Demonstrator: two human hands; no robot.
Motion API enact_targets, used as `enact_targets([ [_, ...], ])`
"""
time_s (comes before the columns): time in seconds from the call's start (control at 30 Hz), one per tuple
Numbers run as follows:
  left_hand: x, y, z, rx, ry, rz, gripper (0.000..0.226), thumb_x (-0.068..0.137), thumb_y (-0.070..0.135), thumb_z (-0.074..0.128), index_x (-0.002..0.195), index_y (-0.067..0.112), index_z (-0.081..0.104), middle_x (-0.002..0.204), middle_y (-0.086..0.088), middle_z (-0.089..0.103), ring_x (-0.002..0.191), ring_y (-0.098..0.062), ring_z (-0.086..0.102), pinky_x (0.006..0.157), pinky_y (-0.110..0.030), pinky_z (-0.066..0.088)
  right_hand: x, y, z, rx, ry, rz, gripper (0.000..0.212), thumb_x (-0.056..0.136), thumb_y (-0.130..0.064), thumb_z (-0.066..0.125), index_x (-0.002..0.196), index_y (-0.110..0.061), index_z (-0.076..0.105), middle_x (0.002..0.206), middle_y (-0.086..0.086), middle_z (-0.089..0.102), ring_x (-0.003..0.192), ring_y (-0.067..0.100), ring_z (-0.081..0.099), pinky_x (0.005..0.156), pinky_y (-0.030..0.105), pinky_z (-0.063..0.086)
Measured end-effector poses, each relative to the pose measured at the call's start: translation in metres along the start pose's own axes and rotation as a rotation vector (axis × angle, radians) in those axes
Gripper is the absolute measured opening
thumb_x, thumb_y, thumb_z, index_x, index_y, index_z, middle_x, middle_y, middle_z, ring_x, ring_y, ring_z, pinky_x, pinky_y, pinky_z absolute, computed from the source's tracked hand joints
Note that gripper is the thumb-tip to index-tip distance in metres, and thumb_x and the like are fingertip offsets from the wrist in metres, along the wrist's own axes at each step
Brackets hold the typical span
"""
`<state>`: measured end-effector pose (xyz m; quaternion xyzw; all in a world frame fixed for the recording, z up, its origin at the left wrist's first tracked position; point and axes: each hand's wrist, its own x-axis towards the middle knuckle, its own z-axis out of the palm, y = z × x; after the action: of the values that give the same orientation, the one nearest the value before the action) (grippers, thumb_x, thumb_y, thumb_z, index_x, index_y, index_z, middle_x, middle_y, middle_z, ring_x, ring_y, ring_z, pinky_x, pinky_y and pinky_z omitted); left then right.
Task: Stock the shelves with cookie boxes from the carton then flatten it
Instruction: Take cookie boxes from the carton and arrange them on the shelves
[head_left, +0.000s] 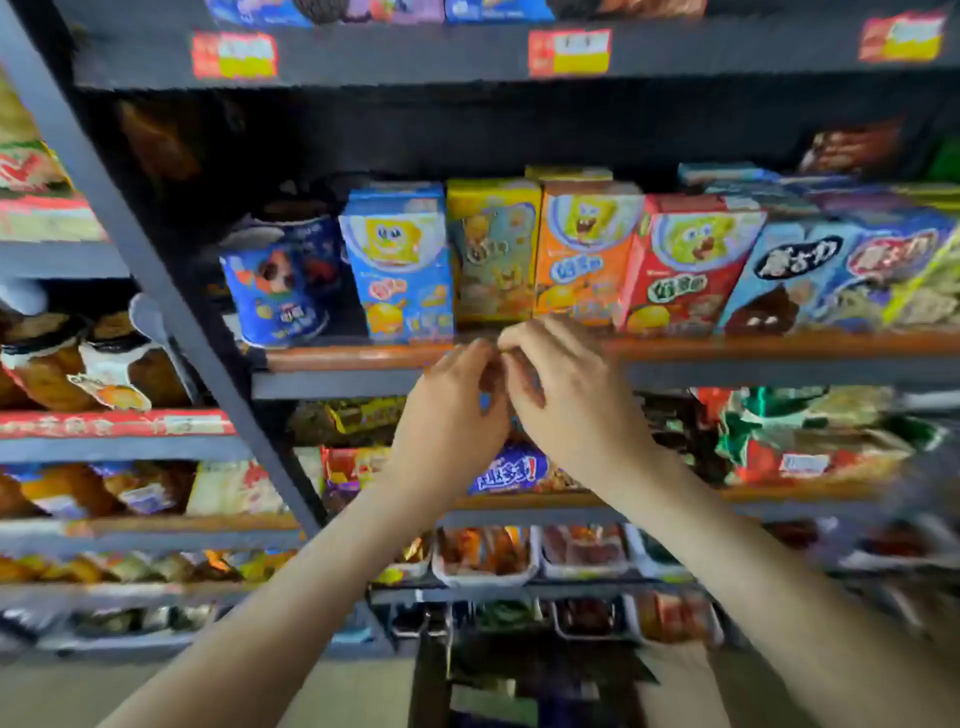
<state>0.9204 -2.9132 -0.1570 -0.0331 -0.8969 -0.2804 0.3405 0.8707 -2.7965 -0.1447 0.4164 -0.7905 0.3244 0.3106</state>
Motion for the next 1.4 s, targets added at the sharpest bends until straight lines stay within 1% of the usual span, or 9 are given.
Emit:
enact_targets([
  [0.07, -0.026, -0.006, 0.036, -0.034, -0.114, -0.113, 0.008, 0.080, 0.008, 0.055, 0.085, 0.006, 0.060, 0.073, -0.014, 0.062, 0.068, -0.028, 0.054, 0.054, -0.025, 0.023, -0.044, 0.023, 0.013, 0.017, -0.091, 0.098, 0.020, 0.087, -0.016, 0.044, 0.087, -0.005, 0.061, 0.084, 0.009, 0.059, 0.084, 0.021, 0.049, 0.071, 0.028, 0.037],
  [0.13, -0.056, -0.015, 0.077, -0.068, -0.253, -0.252, 0.011, 0.084, 0.012, 0.055, 0.088, 0.005, 0.063, 0.081, -0.014, 0.067, 0.076, -0.033, 0.061, 0.062, -0.030, 0.035, -0.094, 0.045, 0.030, 0.034, -0.192, 0.207, 0.023, 0.087, -0.019, 0.042, 0.087, -0.005, 0.061, 0.086, 0.010, 0.060, 0.087, 0.023, 0.051, 0.074, 0.031, 0.041],
  [0.27, -0.135, -0.046, 0.160, -0.048, -0.534, -0.476, 0.013, 0.088, 0.019, 0.054, 0.094, 0.012, 0.064, 0.089, -0.005, 0.069, 0.083, -0.025, 0.065, 0.079, -0.034, 0.045, -0.204, 0.090, 0.065, 0.039, -0.381, 0.434, 0.009, 0.086, -0.009, 0.057, 0.089, -0.003, 0.063, 0.091, 0.012, 0.062, 0.085, 0.026, 0.055, 0.066, 0.030, 0.037],
  [0.43, -0.244, -0.087, 0.242, 0.032, -0.848, -0.683, 0.017, 0.095, 0.020, 0.046, 0.099, 0.012, 0.060, 0.095, -0.007, 0.067, 0.085, -0.026, 0.064, 0.069, -0.033, 0.052, -0.351, 0.136, 0.102, 0.014, -0.642, 0.690, 0.006, 0.090, -0.012, 0.057, 0.090, -0.007, 0.061, 0.092, 0.008, 0.059, 0.084, 0.025, 0.057, 0.067, 0.032, 0.045],
  [0.6, -0.350, -0.132, 0.305, 0.157, -1.061, -0.767, 0.027, 0.098, 0.023, 0.040, 0.113, 0.010, 0.058, 0.113, -0.007, 0.062, 0.102, -0.027, 0.059, 0.079, -0.029, 0.045, -0.483, 0.162, 0.140, 0.002, -0.817, 0.920, 0.007, 0.088, -0.009, 0.057, 0.093, -0.007, 0.061, 0.093, 0.008, 0.060, 0.090, 0.026, 0.057, 0.076, 0.035, 0.046],
  [0.77, -0.442, -0.183, 0.358, 0.223, -1.111, -0.848, 0.026, 0.099, 0.023, 0.039, 0.110, 0.010, 0.059, 0.110, -0.012, 0.064, 0.098, -0.028, 0.062, 0.068, -0.027, 0.038, -0.596, 0.172, 0.191, 0.031, -0.995, 1.039, 0.017, 0.091, -0.013, 0.056, 0.107, -0.008, 0.060, 0.106, 0.008, 0.061, 0.104, 0.023, 0.057, 0.085, 0.029, 0.042],
  [1.0, -0.558, -0.235, 0.421, 0.243, -1.280, -0.888, 0.024, 0.094, 0.013, 0.042, 0.113, 0.008, 0.057, 0.115, -0.013, 0.061, 0.103, -0.028, 0.060, 0.078, -0.034, 0.046, -0.714, 0.160, 0.273, 0.092, -1.112, 1.206, 0.031, 0.096, -0.015, 0.050, 0.126, -0.006, 0.054, 0.126, 0.010, 0.054, 0.118, 0.022, 0.051, 0.093, 0.025, 0.038],
  [1.27, -0.653, -0.276, 0.446, 0.161, -1.230, -0.993, 0.027, 0.095, 0.016, 0.044, 0.121, 0.010, 0.050, 0.122, -0.015, 0.054, 0.109, -0.035, 0.054, 0.085, -0.040, 0.048, -0.779, 0.144, 0.354, 0.161, -1.215, 1.144, 0.036, 0.094, -0.009, 0.052, 0.129, -0.008, 0.044, 0.129, 0.009, 0.047, 0.117, 0.025, 0.048, 0.087, 0.032, 0.043],
  [1.4, -0.685, -0.296, 0.452, 0.113, -1.238, -1.078, 0.053, 0.095, 0.011, 0.046, 0.144, 0.017, 0.028, 0.134, -0.019, 0.045, 0.118, -0.036, 0.050, 0.087, -0.038, 0.044, -0.802, 0.144, 0.384, 0.157, -1.315, 1.052, 0.043, 0.092, -0.009, 0.054, 0.133, -0.011, 0.040, 0.131, 0.007, 0.045, 0.120, 0.026, 0.045, 0.094, 0.037, 0.044],
])
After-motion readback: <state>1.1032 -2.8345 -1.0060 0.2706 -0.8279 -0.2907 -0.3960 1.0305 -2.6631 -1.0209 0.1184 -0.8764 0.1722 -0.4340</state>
